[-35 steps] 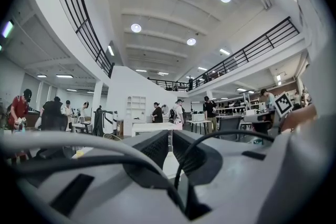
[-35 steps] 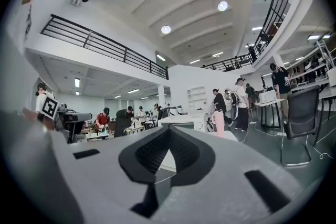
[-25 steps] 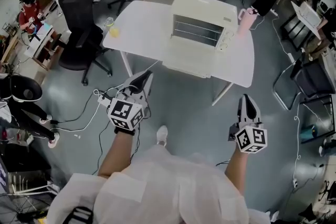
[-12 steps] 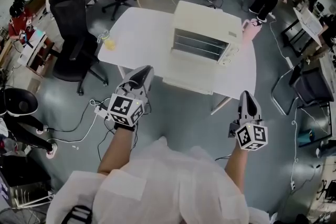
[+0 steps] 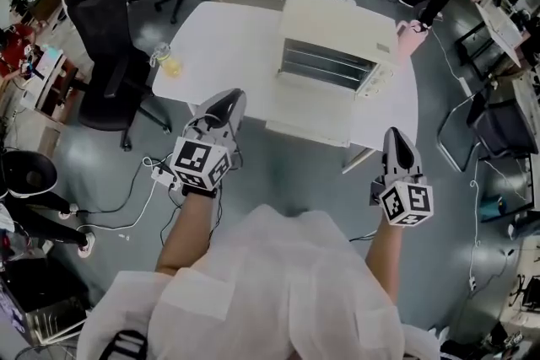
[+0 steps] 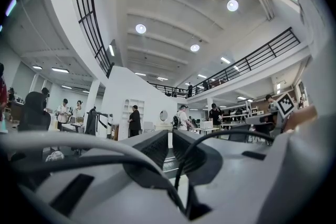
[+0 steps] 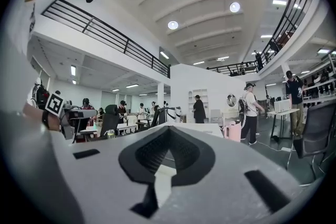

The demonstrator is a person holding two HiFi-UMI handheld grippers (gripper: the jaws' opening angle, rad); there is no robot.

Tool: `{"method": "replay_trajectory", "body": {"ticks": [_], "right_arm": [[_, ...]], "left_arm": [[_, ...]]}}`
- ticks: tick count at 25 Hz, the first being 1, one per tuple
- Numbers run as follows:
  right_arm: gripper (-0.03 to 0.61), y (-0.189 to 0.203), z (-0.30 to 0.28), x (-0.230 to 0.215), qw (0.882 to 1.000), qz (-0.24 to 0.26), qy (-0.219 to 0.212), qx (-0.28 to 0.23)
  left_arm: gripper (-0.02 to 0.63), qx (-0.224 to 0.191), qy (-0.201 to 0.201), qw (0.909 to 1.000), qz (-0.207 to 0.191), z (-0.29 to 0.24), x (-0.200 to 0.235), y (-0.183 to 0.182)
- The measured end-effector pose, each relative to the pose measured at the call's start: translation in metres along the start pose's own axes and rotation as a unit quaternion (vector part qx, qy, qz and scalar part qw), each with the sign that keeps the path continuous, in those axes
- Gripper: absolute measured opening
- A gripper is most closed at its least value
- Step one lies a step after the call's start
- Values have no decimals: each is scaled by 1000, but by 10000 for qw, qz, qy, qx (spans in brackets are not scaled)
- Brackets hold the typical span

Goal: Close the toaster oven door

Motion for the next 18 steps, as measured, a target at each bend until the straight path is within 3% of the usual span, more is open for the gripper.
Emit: {"method": "replay_trajectory", "body": {"ticks": [18], "right_arm": [[3, 44, -75, -4, 9978, 188, -380, 513]], "left_arm": [[20, 255, -31, 9997, 7, -39, 22, 38]]}}
Point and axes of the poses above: the fingertips, and each gripper's own axes: z backward along the fingers, x to its left, y out of its underside, the point moved 1 cm from there along z, backward along the fingers
